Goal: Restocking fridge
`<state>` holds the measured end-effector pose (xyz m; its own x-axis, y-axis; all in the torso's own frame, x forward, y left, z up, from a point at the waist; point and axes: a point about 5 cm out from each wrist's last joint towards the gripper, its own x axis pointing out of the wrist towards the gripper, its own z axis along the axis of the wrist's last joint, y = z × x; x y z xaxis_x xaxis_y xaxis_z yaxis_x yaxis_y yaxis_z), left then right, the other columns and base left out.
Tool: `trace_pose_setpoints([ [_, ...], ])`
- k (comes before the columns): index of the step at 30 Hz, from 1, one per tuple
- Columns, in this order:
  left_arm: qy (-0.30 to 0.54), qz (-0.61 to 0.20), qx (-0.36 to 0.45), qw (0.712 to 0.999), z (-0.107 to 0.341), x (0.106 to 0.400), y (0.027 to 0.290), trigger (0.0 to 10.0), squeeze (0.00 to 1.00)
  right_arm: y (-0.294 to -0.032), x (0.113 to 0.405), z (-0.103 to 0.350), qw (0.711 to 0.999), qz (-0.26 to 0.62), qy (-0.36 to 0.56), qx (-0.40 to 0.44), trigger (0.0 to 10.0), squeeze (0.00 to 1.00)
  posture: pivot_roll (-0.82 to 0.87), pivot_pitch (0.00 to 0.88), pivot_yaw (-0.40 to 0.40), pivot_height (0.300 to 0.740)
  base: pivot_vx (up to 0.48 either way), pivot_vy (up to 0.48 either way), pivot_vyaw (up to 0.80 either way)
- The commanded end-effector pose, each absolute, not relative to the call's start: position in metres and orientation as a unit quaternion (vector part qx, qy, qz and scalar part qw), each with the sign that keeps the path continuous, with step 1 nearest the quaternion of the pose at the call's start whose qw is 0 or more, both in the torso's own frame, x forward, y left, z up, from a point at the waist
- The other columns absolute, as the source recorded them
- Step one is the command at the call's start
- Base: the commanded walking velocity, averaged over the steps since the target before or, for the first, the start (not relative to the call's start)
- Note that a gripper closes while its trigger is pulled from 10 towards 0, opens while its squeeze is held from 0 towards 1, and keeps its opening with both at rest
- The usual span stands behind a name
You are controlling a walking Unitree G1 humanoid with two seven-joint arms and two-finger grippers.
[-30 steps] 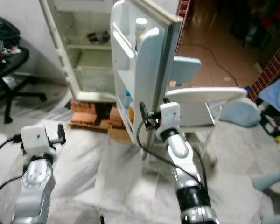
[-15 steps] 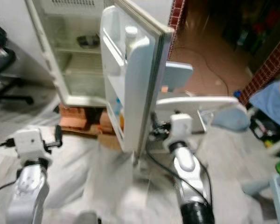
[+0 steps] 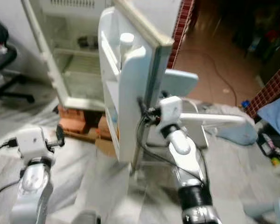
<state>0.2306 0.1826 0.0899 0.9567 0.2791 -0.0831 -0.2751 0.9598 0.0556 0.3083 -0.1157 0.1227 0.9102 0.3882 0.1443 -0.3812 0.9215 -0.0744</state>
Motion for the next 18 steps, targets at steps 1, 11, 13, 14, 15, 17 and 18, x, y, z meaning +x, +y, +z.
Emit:
trace_pose_setpoints([
  [1,0.044,0.133,0.020,0.990,0.092,0.232,0.177,10.0,0.00,-0.119,0.319,0.126,0.978,0.194,-0.073,-0.027,10.0,0.00,0.17,0.000,-0.098,0.740,0.000,0.000,0.63],
  [11,0.050,0.128,0.020,0.990,0.093,0.232,0.175,10.0,0.00,-0.103,0.338,0.139,0.979,0.192,-0.066,0.017,10.0,0.00,0.18,0.000,-0.096,0.740,0.000,0.000,0.06],
  [13,0.050,0.128,0.021,0.990,0.093,0.232,0.175,10.0,0.00,-0.099,0.338,0.139,0.977,0.199,-0.060,0.041,10.0,0.00,0.18,0.000,-0.095,0.740,0.000,0.000,0.00],
  [14,0.050,0.128,0.021,0.990,0.093,0.232,0.175,10.0,0.00,-0.097,0.338,0.138,0.976,0.203,-0.055,0.049,10.0,0.00,0.17,0.000,-0.093,0.740,0.000,0.000,0.00],
  [15,0.050,0.128,0.022,0.990,0.093,0.232,0.175,10.0,0.00,-0.094,0.338,0.137,0.975,0.208,-0.048,0.057,10.0,0.00,0.17,0.000,-0.093,0.740,0.000,0.000,0.00],
  [17,0.050,0.126,0.022,0.990,0.093,0.233,0.175,10.0,0.00,-0.085,0.337,0.134,0.968,0.234,-0.033,0.088,10.0,0.00,0.17,0.000,-0.092,0.740,0.000,0.000,0.00],
  [18,0.050,0.124,0.022,0.991,0.093,0.234,0.174,10.0,0.00,-0.072,0.333,0.138,0.950,0.283,-0.027,0.133,10.0,0.00,0.18,0.000,-0.091,0.740,0.000,0.000,0.00],
])
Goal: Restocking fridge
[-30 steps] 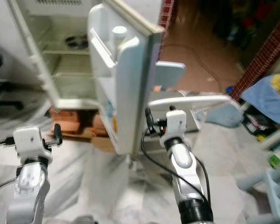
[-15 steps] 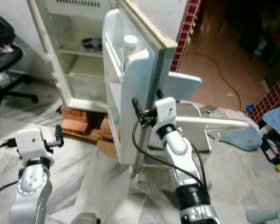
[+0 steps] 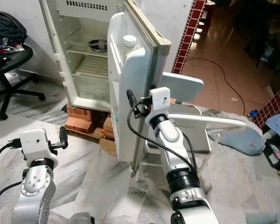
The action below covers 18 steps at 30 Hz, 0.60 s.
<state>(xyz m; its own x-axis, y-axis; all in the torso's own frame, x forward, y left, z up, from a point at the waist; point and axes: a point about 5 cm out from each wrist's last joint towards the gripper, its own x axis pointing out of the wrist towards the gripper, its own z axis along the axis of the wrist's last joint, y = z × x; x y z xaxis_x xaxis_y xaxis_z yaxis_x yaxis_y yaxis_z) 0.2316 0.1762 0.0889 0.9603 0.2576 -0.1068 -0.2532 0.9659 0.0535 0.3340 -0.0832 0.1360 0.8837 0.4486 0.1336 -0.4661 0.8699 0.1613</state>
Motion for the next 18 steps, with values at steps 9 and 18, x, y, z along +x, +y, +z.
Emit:
trace_pose_setpoints([
  [9,0.051,0.115,0.023,0.992,0.094,0.235,0.172,10.0,0.00,-0.032,0.285,0.184,0.812,0.528,-0.048,0.245,10.0,0.00,0.17,0.000,-0.092,0.740,0.000,0.000,0.00],
  [18,0.055,0.108,0.022,0.992,0.092,0.235,0.168,10.0,0.00,-0.096,0.298,0.100,0.926,0.364,0.101,-0.012,10.0,0.00,0.16,0.000,-0.090,0.740,0.000,0.000,0.00],
])
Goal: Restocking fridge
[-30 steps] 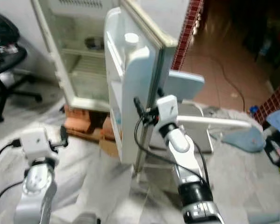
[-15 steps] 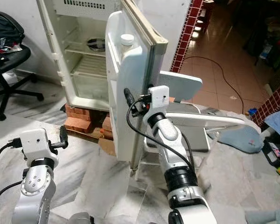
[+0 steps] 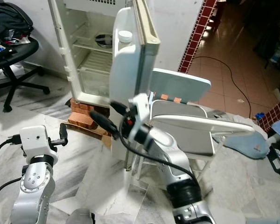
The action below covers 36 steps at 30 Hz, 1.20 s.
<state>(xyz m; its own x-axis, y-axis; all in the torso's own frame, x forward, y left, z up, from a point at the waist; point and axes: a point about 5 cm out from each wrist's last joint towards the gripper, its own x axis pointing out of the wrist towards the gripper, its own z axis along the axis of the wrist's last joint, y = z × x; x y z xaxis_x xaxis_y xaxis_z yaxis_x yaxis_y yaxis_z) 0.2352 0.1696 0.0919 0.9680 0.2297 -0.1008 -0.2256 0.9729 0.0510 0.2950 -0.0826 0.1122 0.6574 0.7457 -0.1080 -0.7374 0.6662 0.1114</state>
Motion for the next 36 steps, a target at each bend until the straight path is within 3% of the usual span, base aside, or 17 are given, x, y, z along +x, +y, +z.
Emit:
trace_pose_setpoints([
  [1,0.056,0.108,0.022,0.992,0.092,0.236,0.168,10.0,0.00,-0.106,0.301,0.094,0.933,0.337,0.118,-0.039,10.0,0.00,0.16,0.000,-0.088,0.740,0.000,0.000,0.00],
  [4,0.057,0.106,0.023,0.992,0.092,0.237,0.168,10.0,0.00,-0.116,0.307,0.091,0.943,0.298,0.129,-0.069,10.0,0.00,0.16,0.000,-0.084,0.740,0.000,0.000,0.00],
  [7,0.058,0.102,0.024,0.993,0.092,0.239,0.166,10.0,0.00,-0.122,0.326,0.109,0.967,0.236,0.067,-0.068,10.0,0.00,0.16,0.000,-0.081,0.740,0.000,0.000,0.00],
  [11,0.058,0.098,0.024,0.993,0.093,0.241,0.165,10.0,0.00,-0.094,0.336,0.149,0.964,0.261,-0.021,0.035,10.0,0.00,0.16,0.000,-0.080,0.740,0.000,0.000,0.00],
  [16,0.058,0.094,0.025,0.994,0.093,0.243,0.163,10.0,0.00,-0.059,0.339,0.171,0.945,0.301,-0.049,0.119,10.0,0.00,0.16,0.000,-0.081,0.740,0.000,0.000,0.00],
  [18,0.055,0.089,0.025,0.994,0.094,0.244,0.161,10.0,0.00,-0.027,0.326,0.192,0.888,0.397,-0.051,0.224,10.0,0.00,0.18,0.000,-0.088,0.740,0.000,0.000,0.00],
  [19,0.053,0.088,0.025,0.994,0.095,0.244,0.160,10.0,0.00,-0.014,0.313,0.202,0.844,0.465,-0.052,0.263,10.0,0.00,0.18,0.000,-0.091,0.740,0.000,0.000,0.00],
  [20,0.053,0.088,0.025,0.994,0.095,0.244,0.160,10.0,0.00,-0.013,0.308,0.203,0.836,0.484,-0.058,0.252,10.0,0.00,0.18,0.000,-0.093,0.740,0.000,0.000,0.00],
  [21,0.053,0.089,0.026,0.994,0.095,0.243,0.160,10.0,0.00,-0.015,0.307,0.199,0.843,0.482,-0.061,0.232,10.0,0.00,0.18,0.000,-0.095,0.740,0.000,0.000,0.00],
  [23,0.057,0.093,0.027,0.994,0.093,0.241,0.163,10.0,0.00,-0.031,0.317,0.167,0.902,0.407,-0.042,0.138,10.0,0.00,0.18,0.000,-0.097,0.740,0.000,0.000,0.00],
  [24,0.057,0.093,0.027,0.994,0.093,0.241,0.163,10.0,0.00,-0.031,0.317,0.167,0.902,0.407,-0.042,0.138,10.0,0.00,0.18,0.000,-0.097,0.740,0.000,0.000,0.00],
  [25,0.059,0.095,0.027,0.993,0.092,0.241,0.164,10.0,0.00,-0.045,0.322,0.154,0.928,0.359,-0.036,0.097,10.0,0.00,0.18,0.000,-0.097,0.740,0.000,0.000,0.00],
  [27,0.060,0.097,0.023,0.993,0.092,0.241,0.164,10.0,0.00,-0.062,0.324,0.141,0.950,0.306,-0.033,0.054,10.0,0.00,0.17,0.000,-0.095,0.740,0.000,0.000,0.00],
  [36,0.055,0.080,0.038,0.995,0.093,0.246,0.167,10.0,0.00,-0.128,0.310,0.112,0.988,0.134,0.001,0.077,10.0,0.00,0.14,0.000,-0.075,0.740,0.000,0.160,0.00],
])
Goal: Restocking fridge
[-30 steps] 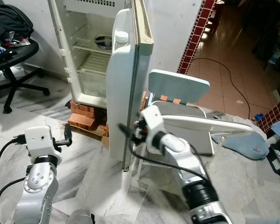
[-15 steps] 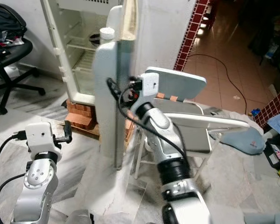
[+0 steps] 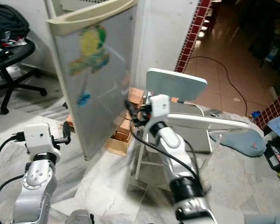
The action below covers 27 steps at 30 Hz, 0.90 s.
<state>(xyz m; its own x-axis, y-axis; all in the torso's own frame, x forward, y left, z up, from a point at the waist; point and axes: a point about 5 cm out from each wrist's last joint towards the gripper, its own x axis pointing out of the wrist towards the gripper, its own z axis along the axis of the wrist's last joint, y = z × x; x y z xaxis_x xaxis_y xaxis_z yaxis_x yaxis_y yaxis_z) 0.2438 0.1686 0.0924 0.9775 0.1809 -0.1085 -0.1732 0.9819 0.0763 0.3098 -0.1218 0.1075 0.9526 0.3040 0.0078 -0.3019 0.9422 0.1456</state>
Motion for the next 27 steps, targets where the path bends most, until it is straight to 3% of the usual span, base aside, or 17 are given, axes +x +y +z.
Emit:
trace_pose_setpoints([
  [1,0.047,0.075,0.053,0.995,0.095,0.248,0.168,10.0,0.00,-0.131,0.307,0.110,0.990,0.125,0.002,0.060,10.0,0.00,0.13,0.000,-0.067,0.740,0.000,0.480,0.00],
  [6,0.022,0.061,0.072,0.995,0.103,0.252,0.167,10.0,0.00,-0.130,0.305,0.107,0.993,0.106,-0.008,0.052,10.0,0.00,0.13,0.000,-0.062,0.740,0.000,0.480,0.00],
  [27,-0.004,0.047,0.081,0.996,0.109,0.258,0.163,10.0,0.00,-0.129,0.308,0.106,0.994,0.100,-0.010,0.034,10.0,0.00,0.14,0.000,-0.068,0.740,0.000,0.452,-0.80],
])
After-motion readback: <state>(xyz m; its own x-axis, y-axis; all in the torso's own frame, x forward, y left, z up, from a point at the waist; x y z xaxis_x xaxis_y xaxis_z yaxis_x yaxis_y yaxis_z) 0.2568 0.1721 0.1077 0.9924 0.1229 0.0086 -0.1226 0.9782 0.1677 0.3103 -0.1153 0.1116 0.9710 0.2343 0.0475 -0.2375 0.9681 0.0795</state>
